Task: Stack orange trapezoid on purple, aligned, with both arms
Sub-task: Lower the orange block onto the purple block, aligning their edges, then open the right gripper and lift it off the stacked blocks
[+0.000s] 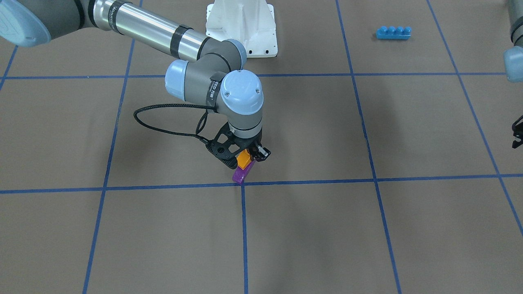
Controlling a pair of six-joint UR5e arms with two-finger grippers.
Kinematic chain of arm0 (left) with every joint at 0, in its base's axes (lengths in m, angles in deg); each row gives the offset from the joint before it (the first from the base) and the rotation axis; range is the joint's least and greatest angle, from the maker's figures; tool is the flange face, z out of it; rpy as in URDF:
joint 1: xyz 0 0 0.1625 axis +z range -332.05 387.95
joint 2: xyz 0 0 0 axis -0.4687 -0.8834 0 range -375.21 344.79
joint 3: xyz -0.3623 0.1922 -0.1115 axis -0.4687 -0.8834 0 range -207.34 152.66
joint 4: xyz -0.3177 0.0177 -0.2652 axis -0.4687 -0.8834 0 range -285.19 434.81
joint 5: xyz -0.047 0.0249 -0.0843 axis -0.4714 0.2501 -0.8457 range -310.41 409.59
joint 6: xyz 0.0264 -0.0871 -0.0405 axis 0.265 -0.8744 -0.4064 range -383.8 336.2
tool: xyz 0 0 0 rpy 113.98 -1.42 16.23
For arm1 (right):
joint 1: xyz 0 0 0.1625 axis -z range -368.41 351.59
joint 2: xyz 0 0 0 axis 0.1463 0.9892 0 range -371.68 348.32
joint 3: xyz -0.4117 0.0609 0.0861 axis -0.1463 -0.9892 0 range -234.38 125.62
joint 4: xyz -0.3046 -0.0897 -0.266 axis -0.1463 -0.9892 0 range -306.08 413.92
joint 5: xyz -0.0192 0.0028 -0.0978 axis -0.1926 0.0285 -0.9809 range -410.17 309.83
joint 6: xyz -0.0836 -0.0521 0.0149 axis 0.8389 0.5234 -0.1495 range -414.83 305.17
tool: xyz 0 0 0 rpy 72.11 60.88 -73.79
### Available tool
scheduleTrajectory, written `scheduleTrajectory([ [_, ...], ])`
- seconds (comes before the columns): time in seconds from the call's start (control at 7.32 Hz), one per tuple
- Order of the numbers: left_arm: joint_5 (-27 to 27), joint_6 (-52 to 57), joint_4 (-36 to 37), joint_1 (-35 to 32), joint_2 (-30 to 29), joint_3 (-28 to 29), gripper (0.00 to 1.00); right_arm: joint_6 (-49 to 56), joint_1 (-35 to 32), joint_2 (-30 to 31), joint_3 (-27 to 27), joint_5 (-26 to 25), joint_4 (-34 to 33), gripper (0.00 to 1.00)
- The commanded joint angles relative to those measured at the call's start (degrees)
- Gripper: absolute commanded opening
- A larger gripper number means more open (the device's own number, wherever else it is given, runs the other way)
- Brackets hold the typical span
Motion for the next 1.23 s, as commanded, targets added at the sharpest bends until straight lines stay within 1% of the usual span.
scheduleTrajectory([
  [0.0, -0.02, 0.0, -0.1, 0.0, 0.0, -0.1, 1.0, 0.07, 0.5, 0.1, -0.59, -0.28, 0.79, 0.0],
  [0.27, -0.02, 0.0, -0.1, 0.0, 0.0, -0.19, 1.0, 0.24, 0.51, 0.01, -0.51, -0.45, 0.88, 0.0],
  [0.41, -0.02, 0.0, -0.1, 0.0, 0.0, -0.19, 1.0, 0.42, 0.51, 0.01, -0.07, -0.36, 1.05, 0.99],
  [0.82, -0.02, 0.0, -0.19, -0.09, 0.0, -0.19, 1.0, 0.68, -1.68, 0.1, 6.15, 0.6, 0.1, 1.0],
  [0.96, -0.02, 0.0, -0.27, -0.09, 0.09, -0.1, 1.0, 0.86, -3.61, 0.71, 9.65, 0.69, -2.43, 1.0],
  [1.09, -0.11, 0.09, -0.45, -0.52, 1.22, -0.02, 1.0, 5.21, -6.06, 2.45, 15.78, 0.95, -9.16, 1.0],
])
